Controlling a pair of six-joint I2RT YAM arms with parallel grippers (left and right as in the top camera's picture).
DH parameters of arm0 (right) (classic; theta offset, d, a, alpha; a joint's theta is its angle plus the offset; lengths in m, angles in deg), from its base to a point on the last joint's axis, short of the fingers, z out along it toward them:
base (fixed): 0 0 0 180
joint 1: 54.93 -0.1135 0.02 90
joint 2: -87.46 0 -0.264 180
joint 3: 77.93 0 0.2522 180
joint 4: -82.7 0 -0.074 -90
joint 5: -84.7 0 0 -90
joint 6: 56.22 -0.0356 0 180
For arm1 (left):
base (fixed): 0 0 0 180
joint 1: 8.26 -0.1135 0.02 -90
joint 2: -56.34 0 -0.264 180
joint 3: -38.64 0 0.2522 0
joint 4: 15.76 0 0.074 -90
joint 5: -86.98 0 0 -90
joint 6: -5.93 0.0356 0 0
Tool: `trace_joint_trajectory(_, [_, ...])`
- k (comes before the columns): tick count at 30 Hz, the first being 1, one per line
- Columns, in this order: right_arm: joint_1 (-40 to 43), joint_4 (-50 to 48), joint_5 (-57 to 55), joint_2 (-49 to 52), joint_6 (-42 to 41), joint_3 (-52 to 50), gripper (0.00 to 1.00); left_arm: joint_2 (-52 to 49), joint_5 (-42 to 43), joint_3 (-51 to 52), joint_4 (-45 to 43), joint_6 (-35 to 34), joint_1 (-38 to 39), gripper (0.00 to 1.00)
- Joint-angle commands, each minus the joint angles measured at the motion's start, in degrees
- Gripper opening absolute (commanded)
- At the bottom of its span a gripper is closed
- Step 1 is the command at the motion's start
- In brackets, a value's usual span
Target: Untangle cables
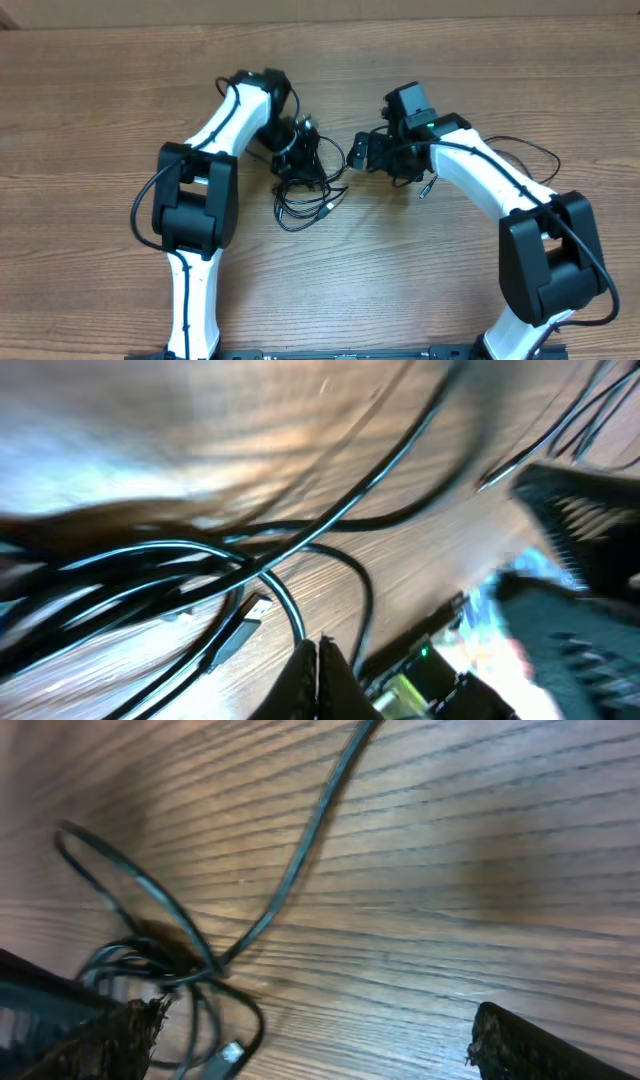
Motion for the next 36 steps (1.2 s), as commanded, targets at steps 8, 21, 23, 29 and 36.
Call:
trace_joint_trajectory(8, [-3.1,-1.7,8.1,-0.4,-1.8,-0.8,1.0,6.8,-26.1,-3.9,7.5,-1.9,-1.9,0.36])
trace_joint_trajectory(21, [-10.5,-1.8,3.4,1.7,-6.8,-1.4,0.83,6.8,-26.2,11.5,-3.1,-1.7,-1.8,0.45])
trace_joint_trajectory(23, [-11.3,-1.7,2.3,3.2,-8.5,-1.4,0.81,6.8,-25.1,14.1,-5.4,-1.7,-1.8,0.45])
trace_joint_trajectory(29, [-11.6,-1.8,2.3,7.8,-10.6,-1.4,0.51,6.8,-23.6,18.6,-9.1,-1.7,-1.6,0.13])
trace_joint_trajectory(36, [-9.3,-1.7,2.5,8.0,-10.8,-1.2,0.04,6.8,-26.3,18.6,-9.1,-1.7,-3.1,0.04])
